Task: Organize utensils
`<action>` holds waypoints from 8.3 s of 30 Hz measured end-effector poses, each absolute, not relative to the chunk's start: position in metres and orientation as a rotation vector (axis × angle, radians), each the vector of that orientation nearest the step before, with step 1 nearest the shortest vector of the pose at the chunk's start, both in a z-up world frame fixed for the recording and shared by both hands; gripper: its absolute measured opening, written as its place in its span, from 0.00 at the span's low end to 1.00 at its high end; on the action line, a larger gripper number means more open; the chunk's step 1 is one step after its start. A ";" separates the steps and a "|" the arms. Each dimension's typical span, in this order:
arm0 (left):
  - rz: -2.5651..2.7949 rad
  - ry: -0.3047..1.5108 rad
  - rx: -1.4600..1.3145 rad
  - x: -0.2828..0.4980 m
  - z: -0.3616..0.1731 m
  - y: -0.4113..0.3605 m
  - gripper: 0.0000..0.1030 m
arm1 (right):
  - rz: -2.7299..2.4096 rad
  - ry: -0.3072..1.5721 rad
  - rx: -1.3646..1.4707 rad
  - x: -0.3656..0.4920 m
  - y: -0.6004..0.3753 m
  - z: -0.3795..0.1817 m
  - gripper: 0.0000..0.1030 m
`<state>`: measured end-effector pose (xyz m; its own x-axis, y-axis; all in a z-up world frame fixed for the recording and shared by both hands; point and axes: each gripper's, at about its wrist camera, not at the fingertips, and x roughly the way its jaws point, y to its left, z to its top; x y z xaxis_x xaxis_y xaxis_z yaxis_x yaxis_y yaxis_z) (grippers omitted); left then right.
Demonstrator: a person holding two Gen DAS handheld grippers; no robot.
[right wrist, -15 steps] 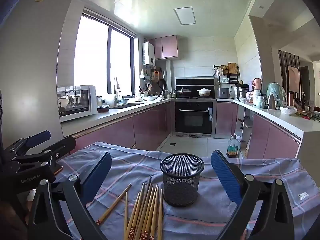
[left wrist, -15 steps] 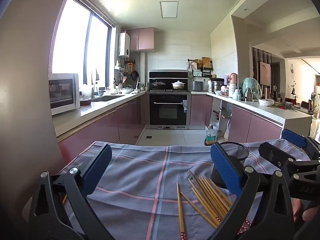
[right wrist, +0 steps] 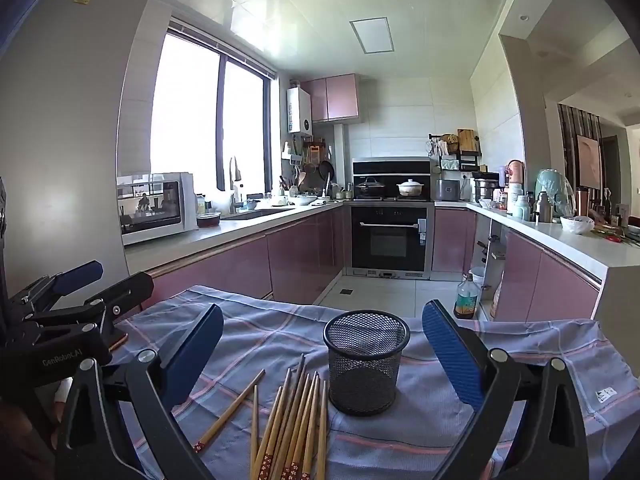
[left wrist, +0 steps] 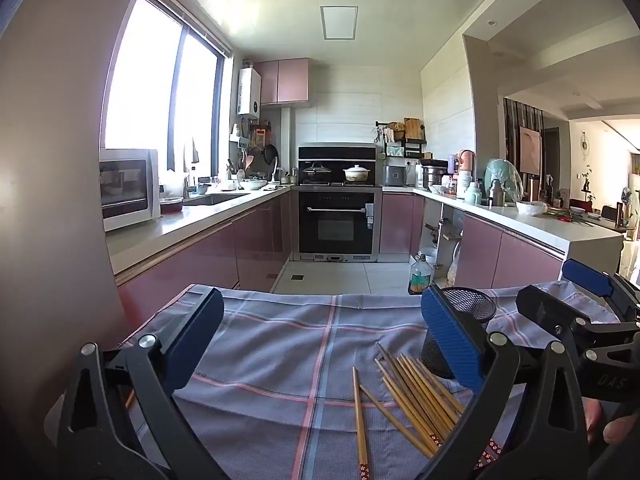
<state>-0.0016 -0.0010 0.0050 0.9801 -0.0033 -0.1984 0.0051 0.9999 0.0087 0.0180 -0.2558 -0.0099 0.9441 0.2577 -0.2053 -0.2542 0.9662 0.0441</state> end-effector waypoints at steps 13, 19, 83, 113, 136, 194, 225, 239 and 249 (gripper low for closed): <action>-0.005 0.193 0.009 -0.003 0.004 0.003 0.94 | 0.264 0.213 0.017 0.019 -0.252 -0.011 0.94; -0.006 0.192 0.009 -0.003 0.004 0.003 0.94 | 0.262 0.208 0.017 0.019 -0.252 -0.012 0.94; -0.013 0.193 0.008 -0.005 0.009 -0.003 0.94 | 0.264 0.205 0.033 0.022 -0.253 -0.017 0.93; -0.014 0.349 0.032 0.025 -0.020 0.004 0.94 | 0.330 0.384 0.057 0.045 -0.263 -0.040 0.93; -0.179 0.793 0.140 0.114 -0.123 -0.020 0.59 | 0.413 0.873 -0.064 0.114 -0.236 -0.122 0.24; -0.519 0.473 -0.206 0.085 0.050 0.016 0.07 | 0.519 0.455 0.086 0.095 -0.298 0.030 0.05; -0.580 0.633 -0.065 0.204 0.034 -0.104 0.07 | 0.456 0.609 0.024 0.173 -0.303 0.015 0.05; -0.538 0.724 -0.042 0.255 -0.005 -0.108 0.07 | 0.421 0.716 0.038 0.204 -0.298 -0.008 0.07; -0.446 0.674 -0.049 0.244 -0.011 -0.087 0.28 | 0.411 0.662 0.075 0.194 -0.306 -0.003 0.20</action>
<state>0.2444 -0.0870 -0.0110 0.6907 -0.4145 -0.5925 0.3834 0.9047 -0.1860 0.1940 -0.3061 -0.0032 0.7117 0.3942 -0.5815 -0.3469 0.9170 0.1970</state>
